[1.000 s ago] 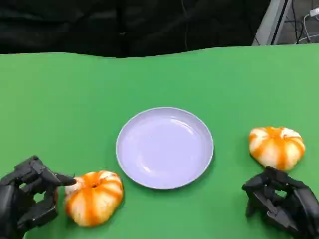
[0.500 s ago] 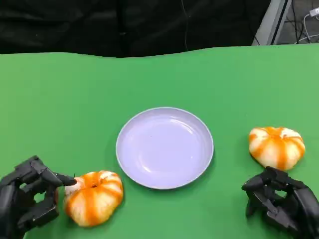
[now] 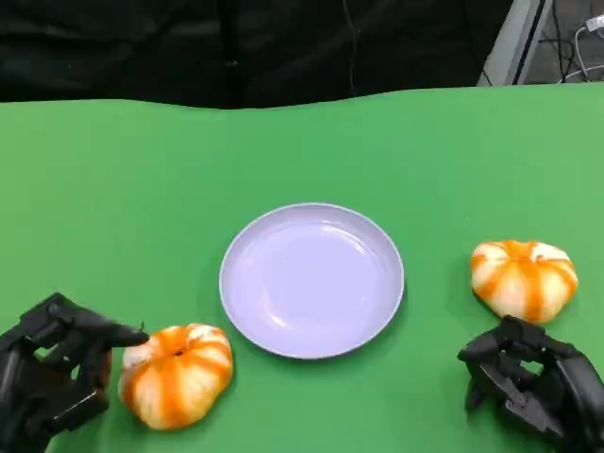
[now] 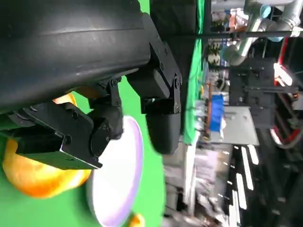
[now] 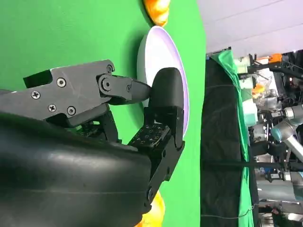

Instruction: Grasp the bread from the table and place it into the plate.

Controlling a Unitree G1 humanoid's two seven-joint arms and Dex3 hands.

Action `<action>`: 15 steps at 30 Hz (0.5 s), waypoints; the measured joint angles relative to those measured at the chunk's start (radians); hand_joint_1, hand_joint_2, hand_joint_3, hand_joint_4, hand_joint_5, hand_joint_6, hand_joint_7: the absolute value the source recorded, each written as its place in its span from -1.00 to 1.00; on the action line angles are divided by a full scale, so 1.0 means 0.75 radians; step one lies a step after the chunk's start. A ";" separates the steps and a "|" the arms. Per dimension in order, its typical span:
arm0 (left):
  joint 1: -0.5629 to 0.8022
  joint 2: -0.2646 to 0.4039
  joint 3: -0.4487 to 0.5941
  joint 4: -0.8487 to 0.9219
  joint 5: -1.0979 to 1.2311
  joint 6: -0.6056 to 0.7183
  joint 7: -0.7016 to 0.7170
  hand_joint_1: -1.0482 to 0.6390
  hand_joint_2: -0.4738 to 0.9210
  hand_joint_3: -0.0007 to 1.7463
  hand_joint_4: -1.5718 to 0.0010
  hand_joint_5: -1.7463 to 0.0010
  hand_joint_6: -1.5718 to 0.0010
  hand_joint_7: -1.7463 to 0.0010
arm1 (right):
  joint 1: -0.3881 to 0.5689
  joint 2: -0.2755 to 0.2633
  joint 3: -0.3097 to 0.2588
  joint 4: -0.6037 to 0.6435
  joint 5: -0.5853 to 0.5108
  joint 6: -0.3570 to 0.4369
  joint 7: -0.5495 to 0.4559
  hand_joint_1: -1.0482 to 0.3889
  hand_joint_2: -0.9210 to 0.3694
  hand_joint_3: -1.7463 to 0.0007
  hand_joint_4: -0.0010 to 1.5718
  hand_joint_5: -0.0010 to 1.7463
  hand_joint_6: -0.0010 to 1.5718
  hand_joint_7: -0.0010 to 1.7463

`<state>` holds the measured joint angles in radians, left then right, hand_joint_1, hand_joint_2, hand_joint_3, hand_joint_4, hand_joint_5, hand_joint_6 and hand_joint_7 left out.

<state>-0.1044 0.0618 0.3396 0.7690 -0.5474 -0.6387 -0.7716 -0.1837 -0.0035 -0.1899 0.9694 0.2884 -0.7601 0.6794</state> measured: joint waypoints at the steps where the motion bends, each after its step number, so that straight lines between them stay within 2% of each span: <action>1: 0.002 -0.002 0.007 -0.001 -0.012 0.012 -0.019 -0.04 0.82 -0.69 -0.08 0.96 0.00 0.97 | 0.000 0.000 0.000 0.000 0.000 0.000 0.000 0.11 -1.00 0.56 -0.13 1.00 0.03 0.22; 2: 0.002 -0.002 0.014 -0.001 -0.015 0.015 -0.033 -0.08 0.92 -0.82 -0.01 0.98 0.06 0.99 | 0.000 0.000 0.000 0.000 0.000 0.000 0.000 0.11 -1.00 0.56 -0.13 1.00 0.03 0.22; 4: 0.002 -0.002 0.029 0.000 -0.033 0.027 -0.068 -0.11 0.98 -0.91 0.03 0.99 0.10 1.00 | 0.000 0.000 0.000 0.000 0.001 0.000 0.001 0.11 -1.00 0.56 -0.13 1.00 0.03 0.22; 5: 0.002 -0.002 0.037 0.001 -0.043 0.031 -0.083 -0.20 0.99 -0.89 0.15 1.00 0.21 1.00 | 0.000 0.000 0.000 0.000 0.001 0.000 0.001 0.11 -1.00 0.56 -0.13 1.00 0.03 0.22; 8: 0.002 -0.003 0.060 0.005 -0.062 0.035 -0.134 -0.34 1.00 -0.84 0.29 1.00 0.35 1.00 | 0.000 -0.001 0.000 0.000 0.000 0.000 0.001 0.12 -1.00 0.55 -0.13 1.00 0.04 0.22; 15: -0.002 -0.003 0.088 0.051 -0.067 0.023 -0.219 -0.51 1.00 -0.73 0.43 1.00 0.53 1.00 | -0.001 -0.001 0.000 0.001 0.000 0.000 0.001 0.10 -1.00 0.55 -0.12 1.00 0.04 0.22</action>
<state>-0.1058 0.0599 0.4057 0.8071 -0.5975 -0.6212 -0.9357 -0.1842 -0.0040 -0.1900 0.9698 0.2886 -0.7601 0.6803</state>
